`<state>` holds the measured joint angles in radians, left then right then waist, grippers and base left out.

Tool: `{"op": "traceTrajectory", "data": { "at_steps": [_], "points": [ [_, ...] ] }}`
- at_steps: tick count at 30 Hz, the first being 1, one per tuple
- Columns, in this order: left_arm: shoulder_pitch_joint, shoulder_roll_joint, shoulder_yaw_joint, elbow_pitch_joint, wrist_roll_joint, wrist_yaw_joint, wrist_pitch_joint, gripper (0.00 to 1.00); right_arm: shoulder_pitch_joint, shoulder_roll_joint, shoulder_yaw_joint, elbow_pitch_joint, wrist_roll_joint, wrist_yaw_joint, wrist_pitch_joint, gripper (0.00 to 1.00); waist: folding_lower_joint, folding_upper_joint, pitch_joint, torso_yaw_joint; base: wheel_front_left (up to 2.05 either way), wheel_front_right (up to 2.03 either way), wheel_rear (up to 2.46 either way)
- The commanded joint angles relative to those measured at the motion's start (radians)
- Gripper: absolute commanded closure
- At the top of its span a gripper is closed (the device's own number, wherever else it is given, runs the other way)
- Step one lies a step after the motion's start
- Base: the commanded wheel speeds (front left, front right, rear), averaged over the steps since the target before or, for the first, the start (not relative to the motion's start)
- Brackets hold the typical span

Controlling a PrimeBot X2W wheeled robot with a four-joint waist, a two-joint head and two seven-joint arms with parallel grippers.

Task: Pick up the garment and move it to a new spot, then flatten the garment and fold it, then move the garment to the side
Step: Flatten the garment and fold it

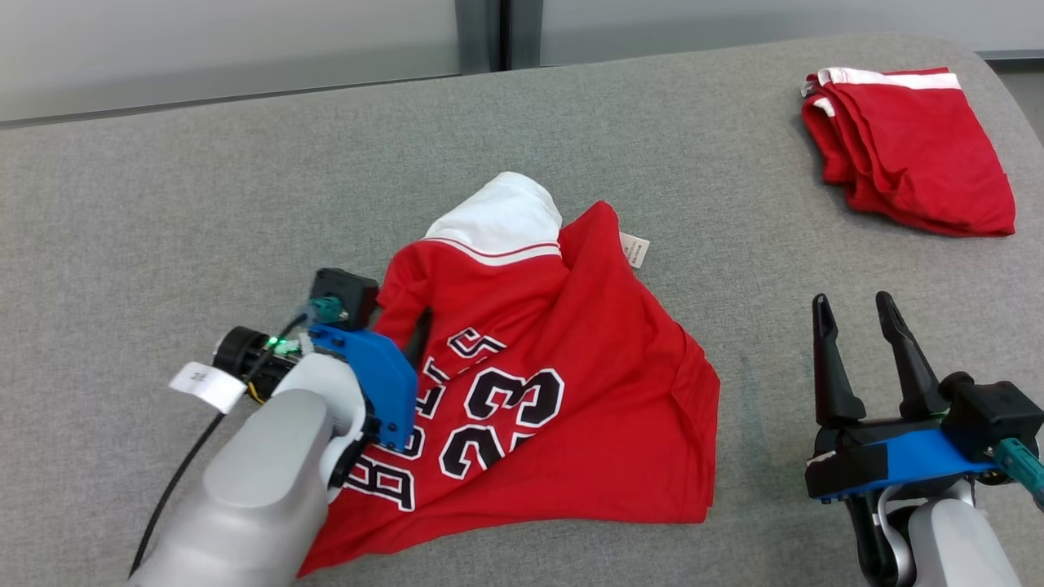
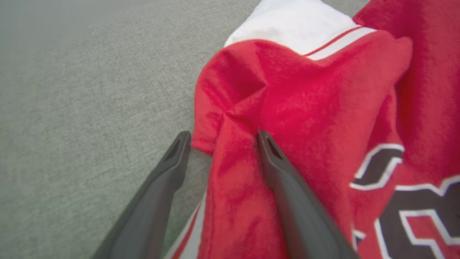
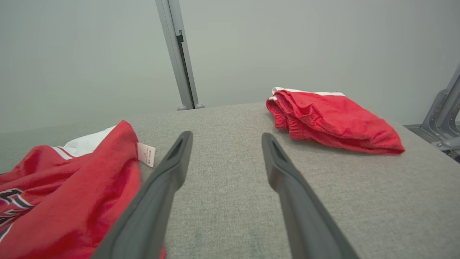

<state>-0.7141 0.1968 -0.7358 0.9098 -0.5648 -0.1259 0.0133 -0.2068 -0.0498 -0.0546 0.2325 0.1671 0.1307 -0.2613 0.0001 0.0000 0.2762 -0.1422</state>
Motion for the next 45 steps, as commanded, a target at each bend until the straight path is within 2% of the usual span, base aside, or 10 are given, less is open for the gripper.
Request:
{"op": "traceTrajectory", "data": {
  "at_steps": [1, 4, 5, 7, 8, 18, 39, 40, 42, 45],
  "points": [
    [-0.004, -0.003, -0.020, 0.016, -0.006, -0.007, 0.005, 0.00, -0.013, -0.001, 0.001, 0.001, -0.003, 0.000, -0.005, 0.00, -0.0001, 0.0000, 0.000, 0.001, 0.00, 0.00, 0.00],
    [-0.005, -0.010, -0.065, 0.038, -0.020, -0.007, -0.002, 0.00, -0.015, -0.001, 0.003, 0.002, -0.003, 0.000, -0.005, 0.00, -0.0001, 0.0000, -0.003, 0.002, 0.00, 0.00, 0.00],
    [-0.006, -0.013, -0.077, 0.043, -0.028, -0.008, -0.007, 0.23, -0.016, -0.001, 0.002, 0.002, -0.003, 0.000, -0.005, 0.00, -0.0001, 0.0000, -0.005, 0.002, 0.00, 0.00, 0.00],
    [-0.021, -0.010, -0.090, 0.048, -0.042, -0.008, -0.033, 0.95, -0.014, -0.001, -0.001, 0.000, -0.004, 0.000, -0.005, 0.00, -0.0001, 0.0000, -0.007, 0.004, 0.00, 0.00, 0.00],
    [-0.034, -0.007, -0.093, 0.049, -0.046, -0.007, -0.054, 1.00, -0.012, -0.001, -0.004, -0.001, -0.005, 0.000, -0.005, 0.00, -0.0001, 0.0000, -0.009, 0.007, 0.00, 0.00, 0.00],
    [-0.196, 0.028, -0.044, 0.042, -0.059, 0.008, -0.254, 1.00, 0.009, -0.001, -0.015, -0.002, 0.001, 0.000, -0.005, 0.00, -0.0001, 0.0000, -0.054, 0.060, 0.00, 0.00, 0.00],
    [-0.189, 0.165, 0.193, -0.055, 0.011, 0.120, -0.280, 1.00, -0.026, -0.001, -0.004, -0.014, 0.033, 0.000, -0.005, 0.00, -0.0001, 0.0000, 0.032, -0.029, 0.00, 0.00, 0.00],
    [-0.177, 0.161, 0.197, -0.048, 0.017, 0.120, -0.279, 0.94, -0.029, -0.001, -0.004, -0.013, 0.033, 0.000, -0.005, 0.00, -0.0001, 0.0000, 0.033, -0.030, 0.00, 0.00, 0.00],
    [-0.174, 0.164, 0.217, -0.043, 0.028, 0.110, -0.280, 0.09, -0.032, -0.001, -0.001, -0.009, 0.032, 0.000, -0.005, 0.00, -0.0001, 0.0000, 0.035, -0.032, 0.00, 0.00, 0.00],
    [-0.145, 0.148, 0.238, -0.055, 0.053, 0.114, -0.280, 0.00, -0.035, -0.002, -0.003, -0.006, 0.030, 0.000, -0.005, 0.00, -0.0001, 0.0000, 0.028, -0.029, 0.00, 0.00, 0.00]
  ]
}}
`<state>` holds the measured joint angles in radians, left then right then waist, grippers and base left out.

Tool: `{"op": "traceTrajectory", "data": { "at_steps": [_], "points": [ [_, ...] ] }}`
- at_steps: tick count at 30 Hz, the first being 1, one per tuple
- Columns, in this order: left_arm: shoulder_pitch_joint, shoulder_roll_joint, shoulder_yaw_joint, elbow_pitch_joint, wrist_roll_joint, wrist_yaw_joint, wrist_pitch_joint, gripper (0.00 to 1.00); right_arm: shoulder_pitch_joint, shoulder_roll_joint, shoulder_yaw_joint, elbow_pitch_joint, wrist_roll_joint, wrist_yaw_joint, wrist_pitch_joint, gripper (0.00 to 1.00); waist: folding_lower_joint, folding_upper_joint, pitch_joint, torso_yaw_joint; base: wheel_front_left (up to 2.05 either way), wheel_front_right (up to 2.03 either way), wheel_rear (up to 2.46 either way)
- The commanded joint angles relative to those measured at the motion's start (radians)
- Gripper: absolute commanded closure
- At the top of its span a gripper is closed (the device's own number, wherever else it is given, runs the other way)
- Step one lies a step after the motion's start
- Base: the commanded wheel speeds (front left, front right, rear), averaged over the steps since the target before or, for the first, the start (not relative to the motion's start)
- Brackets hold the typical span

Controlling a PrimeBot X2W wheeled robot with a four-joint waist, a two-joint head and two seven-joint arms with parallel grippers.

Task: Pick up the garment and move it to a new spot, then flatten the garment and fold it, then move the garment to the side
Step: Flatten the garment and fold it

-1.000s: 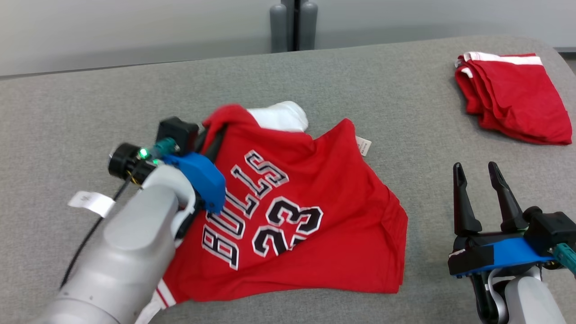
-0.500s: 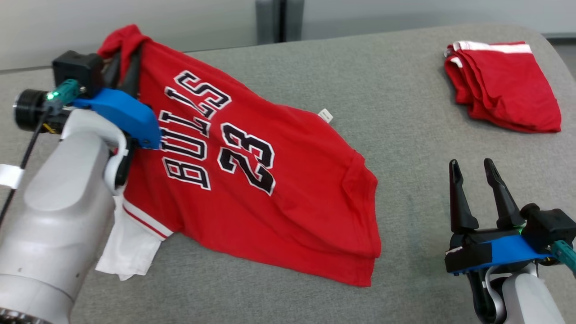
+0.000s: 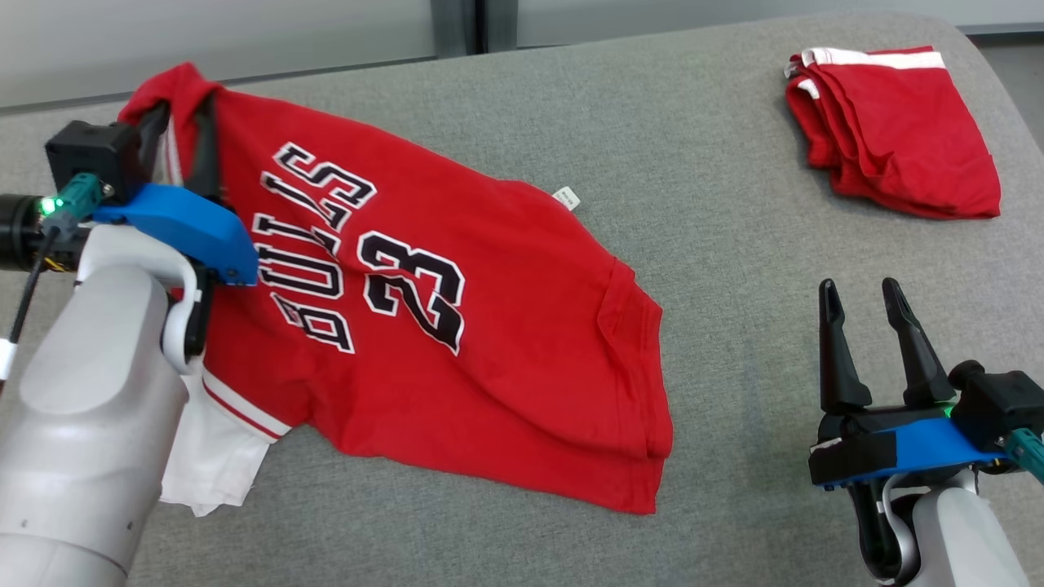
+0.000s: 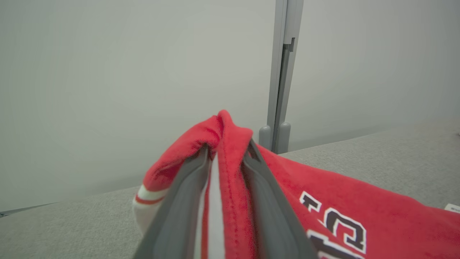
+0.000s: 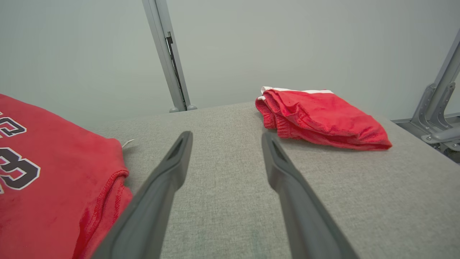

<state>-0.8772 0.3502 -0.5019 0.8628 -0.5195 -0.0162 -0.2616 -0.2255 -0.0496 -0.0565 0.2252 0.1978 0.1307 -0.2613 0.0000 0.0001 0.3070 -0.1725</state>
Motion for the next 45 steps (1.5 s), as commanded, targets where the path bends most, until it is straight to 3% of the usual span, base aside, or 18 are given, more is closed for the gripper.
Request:
{"op": "traceTrajectory", "data": {
  "at_steps": [1, 11, 24, 36, 45],
  "points": [
    [0.026, -0.005, 0.016, -0.018, 0.017, 0.006, -0.005, 0.00, -0.014, -0.002, -0.001, 0.003, -0.003, 0.000, -0.005, 0.00, 0.0000, -0.0001, -0.007, 0.004, 0.00, 0.00, 0.00],
    [0.236, -0.014, 0.210, -0.285, 0.115, 0.017, -0.005, 0.00, 0.031, -0.002, 0.000, 0.016, -0.008, 0.000, -0.005, 0.00, 0.0000, -0.0001, -0.087, 0.047, 0.00, 0.00, 0.00],
    [0.600, -0.107, 0.404, -0.588, 0.247, -0.009, -0.005, 0.00, 0.086, -0.002, 0.001, 0.032, -0.019, 0.000, -0.005, 0.00, 0.0000, -0.0001, -0.179, 0.145, 0.00, 0.00, 0.00],
    [0.811, -0.196, 0.474, -0.671, 0.316, -0.042, -0.005, 0.00, 0.116, -0.002, 0.002, 0.055, -0.026, 0.000, -0.005, 0.00, 0.0000, -0.0001, -0.222, 0.191, 0.00, 0.00, 0.00],
    [0.847, -0.230, 0.506, -0.674, 0.343, -0.057, -0.005, 0.00, 0.130, -0.002, 0.021, 0.068, -0.035, 0.000, 0.011, 0.00, 0.0000, -0.0001, -0.227, 0.196, 0.00, 0.00, 0.00]
  ]
}}
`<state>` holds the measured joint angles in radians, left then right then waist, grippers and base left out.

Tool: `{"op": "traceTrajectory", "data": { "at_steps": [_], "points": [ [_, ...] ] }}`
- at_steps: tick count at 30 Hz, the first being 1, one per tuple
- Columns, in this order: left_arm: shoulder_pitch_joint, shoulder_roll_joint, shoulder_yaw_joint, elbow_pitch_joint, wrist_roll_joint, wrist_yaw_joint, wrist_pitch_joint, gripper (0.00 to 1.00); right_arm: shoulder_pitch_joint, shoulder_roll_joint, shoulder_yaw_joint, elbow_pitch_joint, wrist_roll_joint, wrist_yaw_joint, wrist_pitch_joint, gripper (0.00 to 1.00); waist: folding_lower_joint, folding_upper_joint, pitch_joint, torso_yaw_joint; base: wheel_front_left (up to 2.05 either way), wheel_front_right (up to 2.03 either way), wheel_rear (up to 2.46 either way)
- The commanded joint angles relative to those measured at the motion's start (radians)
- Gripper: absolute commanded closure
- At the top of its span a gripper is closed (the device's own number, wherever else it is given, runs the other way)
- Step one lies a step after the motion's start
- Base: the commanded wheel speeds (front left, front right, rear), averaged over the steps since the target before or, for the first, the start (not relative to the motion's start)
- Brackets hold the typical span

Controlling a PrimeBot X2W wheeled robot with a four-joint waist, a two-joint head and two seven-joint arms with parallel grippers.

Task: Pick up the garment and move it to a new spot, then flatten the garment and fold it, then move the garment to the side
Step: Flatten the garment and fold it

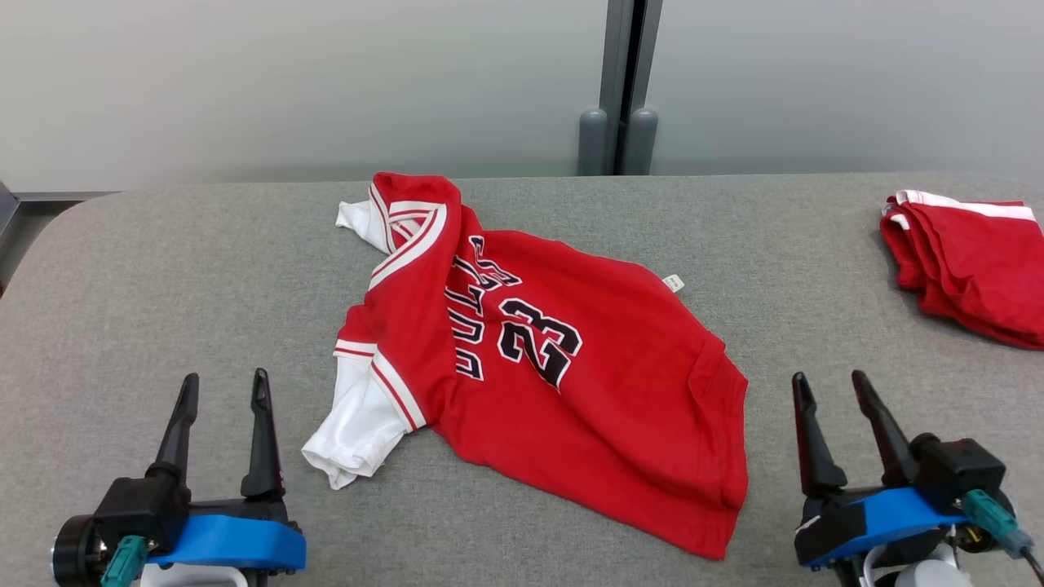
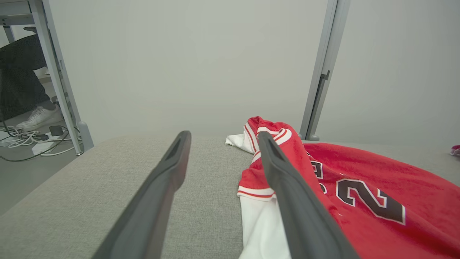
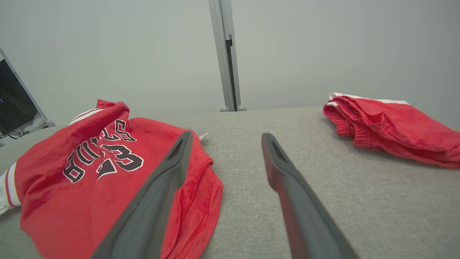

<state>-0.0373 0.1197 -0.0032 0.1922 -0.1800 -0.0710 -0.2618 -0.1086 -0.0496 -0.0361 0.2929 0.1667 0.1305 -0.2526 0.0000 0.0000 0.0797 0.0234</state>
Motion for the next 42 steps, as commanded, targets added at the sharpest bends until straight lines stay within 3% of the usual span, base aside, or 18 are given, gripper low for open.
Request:
{"op": "traceTrajectory", "data": {
  "at_steps": [1, 11, 20, 31, 32, 33, 34, 42],
  "points": [
    [0.006, -0.002, 0.012, -0.006, 0.006, -0.004, -0.005, 0.00, 0.015, -0.002, 0.008, 0.003, -0.008, 0.000, 0.010, 0.00, 0.0000, 0.0000, 0.001, 0.000, 0.00, 0.00, 0.00],
    [-0.013, -0.023, 0.028, -0.017, 0.030, -0.018, -0.005, 0.00, 0.084, -0.002, 0.148, 0.022, -0.034, 0.000, 0.082, 0.00, 0.0000, 0.0000, 0.005, 0.007, 0.00, 0.00, 0.00],
    [-0.022, -0.034, 0.042, -0.015, 0.041, -0.031, -0.004, 0.00, 0.147, -0.002, 0.167, 0.046, -0.027, 0.000, 0.098, 0.00, 0.0000, 0.0000, 0.009, 0.016, 0.00, 0.00, 0.00],
    [-0.032, -0.049, 0.050, -0.003, 0.053, -0.041, -0.005, 0.00, 0.055, -0.002, 0.186, 0.234, -0.048, 0.000, 0.085, 0.00, 0.0000, 0.0000, 0.021, 0.027, 0.00, 0.00, 0.00],
    [-0.032, -0.050, 0.051, -0.002, 0.055, -0.041, -0.005, 0.00, 0.046, -0.002, 0.190, 0.255, -0.045, 0.000, 0.089, 0.30, 0.0000, 0.0000, 0.022, 0.028, 0.00, 0.00, 0.00],
    [-0.031, -0.050, 0.051, 0.000, 0.056, -0.041, -0.005, 0.00, 0.038, -0.002, 0.196, 0.274, -0.040, 0.000, 0.089, 0.87, 0.0000, 0.0000, 0.023, 0.028, 0.00, 0.00, 0.00],
    [-0.030, -0.051, 0.052, 0.002, 0.057, -0.042, -0.005, 0.00, 0.030, -0.002, 0.200, 0.290, -0.038, 0.001, 0.085, 1.00, 0.0000, 0.0000, 0.025, 0.027, 0.00, 0.00, 0.00],
    [-0.028, -0.056, 0.066, 0.018, 0.059, -0.045, -0.004, 0.00, -0.015, -0.043, 0.109, 0.327, -0.028, 0.000, 0.037, 1.00, 0.0000, 0.0000, 0.020, 0.010, 0.00, 0.00, 0.00]
  ]
}}
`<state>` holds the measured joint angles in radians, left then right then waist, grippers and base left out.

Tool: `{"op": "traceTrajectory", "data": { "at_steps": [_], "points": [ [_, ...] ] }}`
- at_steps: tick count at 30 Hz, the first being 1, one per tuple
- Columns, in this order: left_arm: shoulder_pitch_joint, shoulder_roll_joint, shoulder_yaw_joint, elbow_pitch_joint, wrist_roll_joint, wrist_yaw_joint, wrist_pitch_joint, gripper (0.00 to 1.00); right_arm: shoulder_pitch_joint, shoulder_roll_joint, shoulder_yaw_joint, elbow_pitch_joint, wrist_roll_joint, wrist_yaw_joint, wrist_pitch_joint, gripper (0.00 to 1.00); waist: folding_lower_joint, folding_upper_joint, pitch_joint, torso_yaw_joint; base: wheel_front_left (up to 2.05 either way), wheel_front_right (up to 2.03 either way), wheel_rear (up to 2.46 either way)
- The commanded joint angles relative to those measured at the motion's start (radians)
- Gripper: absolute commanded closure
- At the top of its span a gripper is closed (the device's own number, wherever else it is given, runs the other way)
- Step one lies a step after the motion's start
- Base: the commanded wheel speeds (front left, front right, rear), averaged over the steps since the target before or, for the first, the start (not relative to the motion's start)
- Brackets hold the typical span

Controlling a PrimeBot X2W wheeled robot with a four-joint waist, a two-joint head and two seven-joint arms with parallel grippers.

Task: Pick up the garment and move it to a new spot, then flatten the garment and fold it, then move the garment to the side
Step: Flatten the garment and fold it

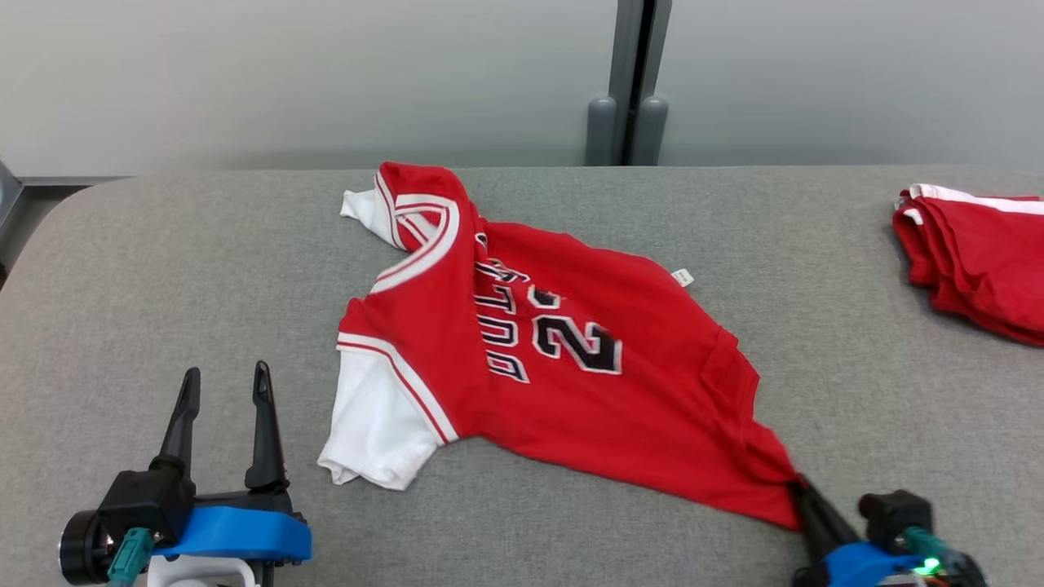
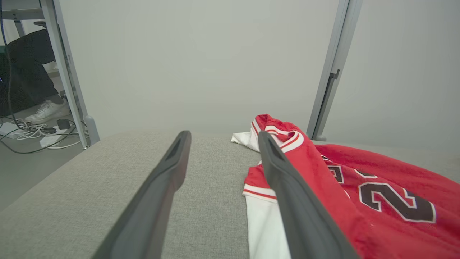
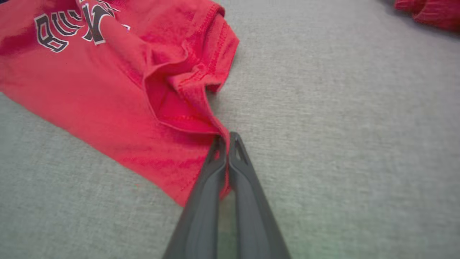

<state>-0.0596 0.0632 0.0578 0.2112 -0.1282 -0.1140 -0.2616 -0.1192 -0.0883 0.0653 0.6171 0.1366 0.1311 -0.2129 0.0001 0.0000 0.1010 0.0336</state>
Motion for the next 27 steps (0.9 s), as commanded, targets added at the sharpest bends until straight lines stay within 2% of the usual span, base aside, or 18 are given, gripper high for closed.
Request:
{"op": "traceTrajectory", "data": {
  "at_steps": [1, 7, 11, 12, 13, 14, 22, 27],
  "points": [
    [-0.004, 0.000, 0.006, 0.001, 0.008, -0.002, -0.005, 0.00, -0.007, -0.012, -0.012, 0.000, 0.005, 0.000, -0.008, 1.00, -0.0001, 0.0000, -0.003, -0.004, 0.00, 0.00, 0.00],
    [0.008, -0.003, 0.006, 0.016, 0.011, -0.008, -0.005, 0.00, 0.009, -0.085, -0.152, -0.020, 0.004, 0.000, 0.011, 1.00, -0.0001, 0.0000, -0.024, -0.021, 0.00, 0.00, 0.00],
    [0.010, -0.004, 0.004, 0.017, 0.012, -0.010, -0.005, 0.00, 0.027, -0.092, -0.171, -0.028, 0.013, 0.000, 0.038, 1.00, -0.0001, 0.0000, -0.027, -0.022, 0.00, 0.00, 0.00],
    [0.012, -0.005, 0.004, 0.016, 0.012, -0.009, -0.005, 0.00, 0.029, -0.091, -0.170, -0.032, 0.017, 0.000, 0.044, 0.93, -0.0001, 0.0000, -0.028, -0.023, 0.00, 0.00, 0.00],
    [0.013, -0.005, 0.005, 0.015, 0.011, -0.009, -0.005, 0.00, 0.030, -0.091, -0.167, -0.038, 0.019, 0.000, 0.050, 0.23, -0.0001, 0.0000, -0.028, -0.024, 0.00, 0.00, 0.00],
    [0.013, -0.005, 0.006, 0.015, 0.011, -0.010, -0.005, 0.00, 0.033, -0.089, -0.163, -0.042, 0.023, 0.000, 0.051, 0.00, -0.0001, 0.0000, -0.029, -0.025, 0.00, 0.00, 0.00],
    [0.028, -0.007, 0.014, 0.021, 0.014, -0.012, -0.005, 0.00, 0.022, -0.060, -0.168, -0.122, 0.002, 0.000, 0.000, 0.00, -0.0001, 0.0000, -0.040, -0.038, 0.00, 0.00, 0.00],
    [0.039, -0.009, 0.015, 0.017, 0.017, -0.011, -0.005, 0.00, 0.023, -0.025, -0.162, -0.245, -0.015, 0.000, -0.033, 0.00, -0.0001, 0.0000, -0.056, -0.045, 0.00, 0.00, 0.00]
  ]
}}
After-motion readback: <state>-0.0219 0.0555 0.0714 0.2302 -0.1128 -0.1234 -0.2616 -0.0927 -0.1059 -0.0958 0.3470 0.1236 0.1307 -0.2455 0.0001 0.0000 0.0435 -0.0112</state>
